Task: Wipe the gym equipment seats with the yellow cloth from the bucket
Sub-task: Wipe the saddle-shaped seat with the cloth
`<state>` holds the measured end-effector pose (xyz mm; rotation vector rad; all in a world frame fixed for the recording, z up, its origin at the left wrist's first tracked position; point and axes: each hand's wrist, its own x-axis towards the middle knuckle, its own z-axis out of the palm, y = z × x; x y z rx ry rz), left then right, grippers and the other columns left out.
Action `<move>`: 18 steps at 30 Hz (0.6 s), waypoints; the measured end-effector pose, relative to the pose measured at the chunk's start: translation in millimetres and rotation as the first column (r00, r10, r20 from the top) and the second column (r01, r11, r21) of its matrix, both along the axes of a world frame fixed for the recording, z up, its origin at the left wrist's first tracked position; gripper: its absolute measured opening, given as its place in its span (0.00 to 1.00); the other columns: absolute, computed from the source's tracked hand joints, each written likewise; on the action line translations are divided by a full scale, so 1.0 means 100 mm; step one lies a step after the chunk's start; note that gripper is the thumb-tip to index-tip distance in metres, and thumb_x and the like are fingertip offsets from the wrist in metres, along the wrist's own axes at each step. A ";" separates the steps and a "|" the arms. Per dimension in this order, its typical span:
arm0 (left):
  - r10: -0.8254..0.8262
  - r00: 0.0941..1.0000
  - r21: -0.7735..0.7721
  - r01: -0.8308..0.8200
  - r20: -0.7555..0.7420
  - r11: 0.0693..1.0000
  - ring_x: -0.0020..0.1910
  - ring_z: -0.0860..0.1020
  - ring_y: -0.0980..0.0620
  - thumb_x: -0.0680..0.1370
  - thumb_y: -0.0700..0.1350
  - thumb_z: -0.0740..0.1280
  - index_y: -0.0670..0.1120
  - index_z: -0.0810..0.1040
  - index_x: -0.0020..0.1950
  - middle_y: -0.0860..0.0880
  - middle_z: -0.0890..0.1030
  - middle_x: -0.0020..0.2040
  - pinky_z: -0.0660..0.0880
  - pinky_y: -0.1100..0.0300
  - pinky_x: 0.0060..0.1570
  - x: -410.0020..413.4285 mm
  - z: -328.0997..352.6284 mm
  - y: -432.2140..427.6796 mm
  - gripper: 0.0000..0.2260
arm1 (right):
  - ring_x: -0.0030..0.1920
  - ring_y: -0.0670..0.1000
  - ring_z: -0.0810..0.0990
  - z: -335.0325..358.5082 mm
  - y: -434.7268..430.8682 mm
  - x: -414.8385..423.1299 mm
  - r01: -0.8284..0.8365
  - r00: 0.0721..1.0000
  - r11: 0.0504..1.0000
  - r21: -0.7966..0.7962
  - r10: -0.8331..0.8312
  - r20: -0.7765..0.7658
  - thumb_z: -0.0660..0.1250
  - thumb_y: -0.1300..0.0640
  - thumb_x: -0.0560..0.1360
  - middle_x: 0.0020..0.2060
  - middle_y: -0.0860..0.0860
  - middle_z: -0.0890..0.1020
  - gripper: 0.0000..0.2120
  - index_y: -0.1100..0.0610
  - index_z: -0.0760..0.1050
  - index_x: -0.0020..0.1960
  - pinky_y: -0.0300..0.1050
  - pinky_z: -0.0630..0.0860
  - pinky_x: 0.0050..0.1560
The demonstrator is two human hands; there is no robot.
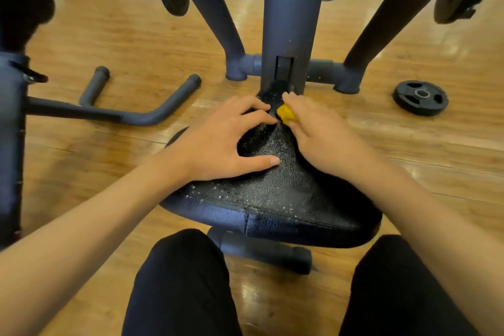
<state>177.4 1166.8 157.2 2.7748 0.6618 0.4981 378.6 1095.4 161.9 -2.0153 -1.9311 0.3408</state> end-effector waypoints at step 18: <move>0.014 1.000 0.011 -0.014 -0.008 1.000 0.69 0.72 0.49 0.74 0.68 0.67 0.50 0.78 0.68 0.49 0.74 0.68 0.69 0.43 0.68 -0.01 -0.02 0.02 0.30 | 0.67 0.60 0.75 -0.01 -0.44 -0.05 0.026 0.997 0.999 0.048 -0.022 -0.076 0.59 0.53 0.82 0.71 0.56 0.73 0.27 0.56 0.55 0.78 0.53 0.73 0.63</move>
